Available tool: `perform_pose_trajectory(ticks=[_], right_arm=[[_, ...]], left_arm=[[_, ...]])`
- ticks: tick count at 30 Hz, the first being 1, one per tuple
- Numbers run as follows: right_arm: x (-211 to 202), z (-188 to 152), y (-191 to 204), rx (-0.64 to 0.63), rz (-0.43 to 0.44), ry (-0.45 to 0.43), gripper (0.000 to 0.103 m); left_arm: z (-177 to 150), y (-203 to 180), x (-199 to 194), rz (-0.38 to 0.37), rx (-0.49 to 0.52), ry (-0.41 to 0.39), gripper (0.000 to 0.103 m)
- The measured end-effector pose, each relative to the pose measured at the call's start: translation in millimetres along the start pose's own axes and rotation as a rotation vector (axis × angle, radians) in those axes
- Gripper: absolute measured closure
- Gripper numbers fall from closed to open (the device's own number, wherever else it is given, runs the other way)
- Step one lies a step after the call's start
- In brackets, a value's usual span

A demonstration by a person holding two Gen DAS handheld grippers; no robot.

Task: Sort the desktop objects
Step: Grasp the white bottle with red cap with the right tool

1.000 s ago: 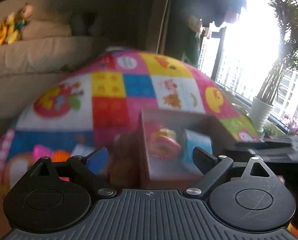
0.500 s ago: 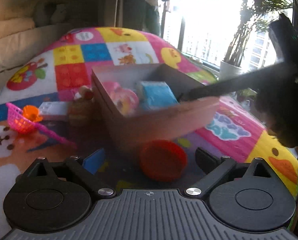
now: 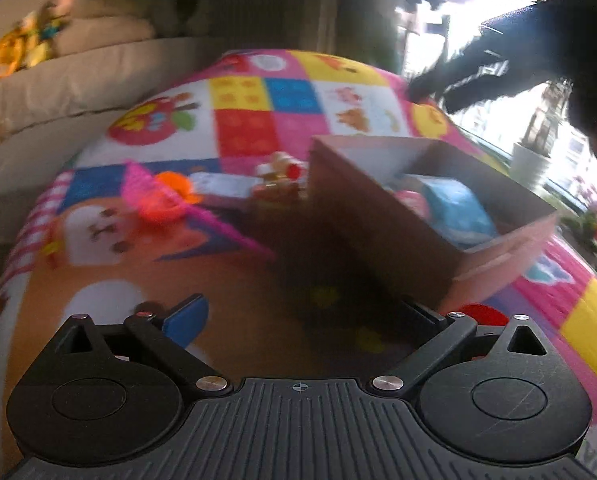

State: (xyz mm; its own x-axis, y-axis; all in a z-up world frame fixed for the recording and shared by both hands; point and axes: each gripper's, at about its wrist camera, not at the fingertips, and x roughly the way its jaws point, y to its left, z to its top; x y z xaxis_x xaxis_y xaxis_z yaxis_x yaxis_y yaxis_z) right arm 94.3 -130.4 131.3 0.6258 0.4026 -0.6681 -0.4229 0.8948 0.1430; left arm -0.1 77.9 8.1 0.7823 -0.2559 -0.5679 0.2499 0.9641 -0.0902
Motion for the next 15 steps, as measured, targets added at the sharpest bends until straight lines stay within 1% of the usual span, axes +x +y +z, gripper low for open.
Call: perform_pose_trajectory(ticks=[1,2,4,5,7,8,9,11,12,13,15], right_arm=[[18,14,2,0.017,0.004,0.029,0.043],[41,31,3,0.035,-0.002,0.064,0.044],[84,54,3,0.052,-0.054,0.115,0.045],[108,63,2,0.059,-0.083,0.152,0.046],[151,73,-2,0.087,-0.132,0.223,0.056],[171,75,-6,0.111,-0.145,0.264,0.057],[189,74,-11,0.129,-0.153,0.298,0.061],[216,73,-18,0.164,-0.2,0.345,0.066],[225,71,-21,0.175,-0.205,0.362,0.077],[228,69,-22,0.177,-0.205,0.359,0.078],[213,69,-16,0.15,-0.166,0.302,0.078]], left_arm=[[0,6,0,0.01,-0.026,-0.004,0.001],[0,13,-2,0.02,-0.057,-0.011,0.001],[3,31,-6,0.043,-0.139,-0.031,0.001],[4,40,-9,0.052,-0.182,-0.041,0.001],[8,61,-17,0.058,-0.271,-0.061,0.001],[9,69,-21,0.055,-0.298,-0.069,0.0],[10,75,-24,0.053,-0.312,-0.075,0.0],[10,79,-30,0.054,-0.304,-0.088,0.0],[10,79,-31,0.053,-0.295,-0.092,0.0],[10,79,-32,0.051,-0.285,-0.094,0.0],[10,79,-34,0.053,-0.278,-0.107,0.0]])
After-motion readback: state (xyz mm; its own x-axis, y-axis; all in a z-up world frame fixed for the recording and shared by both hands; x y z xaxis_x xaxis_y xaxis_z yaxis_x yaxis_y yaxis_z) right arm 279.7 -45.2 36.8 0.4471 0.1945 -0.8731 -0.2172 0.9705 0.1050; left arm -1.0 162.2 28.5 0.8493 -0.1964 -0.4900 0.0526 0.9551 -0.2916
